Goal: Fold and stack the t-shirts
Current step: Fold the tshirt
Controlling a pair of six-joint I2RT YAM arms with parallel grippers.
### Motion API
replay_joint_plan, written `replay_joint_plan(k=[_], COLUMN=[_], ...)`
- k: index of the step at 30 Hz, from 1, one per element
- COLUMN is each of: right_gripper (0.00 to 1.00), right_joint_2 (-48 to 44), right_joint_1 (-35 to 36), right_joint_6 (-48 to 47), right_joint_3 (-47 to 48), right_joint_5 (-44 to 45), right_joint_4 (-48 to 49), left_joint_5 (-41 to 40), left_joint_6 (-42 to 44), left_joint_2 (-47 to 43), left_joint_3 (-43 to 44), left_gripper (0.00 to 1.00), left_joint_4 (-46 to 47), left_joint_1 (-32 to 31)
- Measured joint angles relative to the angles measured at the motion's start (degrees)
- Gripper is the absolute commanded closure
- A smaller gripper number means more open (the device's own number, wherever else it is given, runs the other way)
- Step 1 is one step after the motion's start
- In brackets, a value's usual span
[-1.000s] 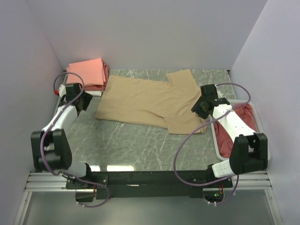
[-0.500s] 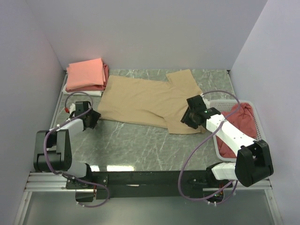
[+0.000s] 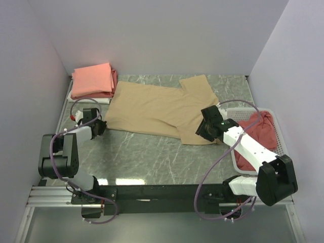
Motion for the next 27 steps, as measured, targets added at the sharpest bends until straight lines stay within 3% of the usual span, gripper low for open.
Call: replay_joint_plan(k=[4,17,22,27], right_gripper=[0.51,0.51,0.5,0.4], right_joint_2=[-1.64,-9.57,-13.53,-13.94], right_joint_1=[0.0,1.49,2.82,3.1], right_joint_6=[-0.04,0.66,2.45,4.13], right_joint_3=[-0.07,-6.32,-10.88,-14.03], right_joint_5=[0.48,0.7,0.33,-0.09], right_joint_4=[-0.68,-4.02,-5.16,-4.52], left_joint_5=[-2.95,-10.27,-11.58,-12.11], left_joint_6=[-0.81,-5.33,-7.23,-7.3], left_joint_2=[-4.59,-36.83,-49.27,-50.88], left_joint_3=[-2.45,-20.17,-22.49,-22.4], left_gripper=[1.0,0.99,1.0,1.0], left_joint_4=[-2.43,-17.05,-23.65,-24.44], left_joint_1=[0.02,2.45,2.45,2.45])
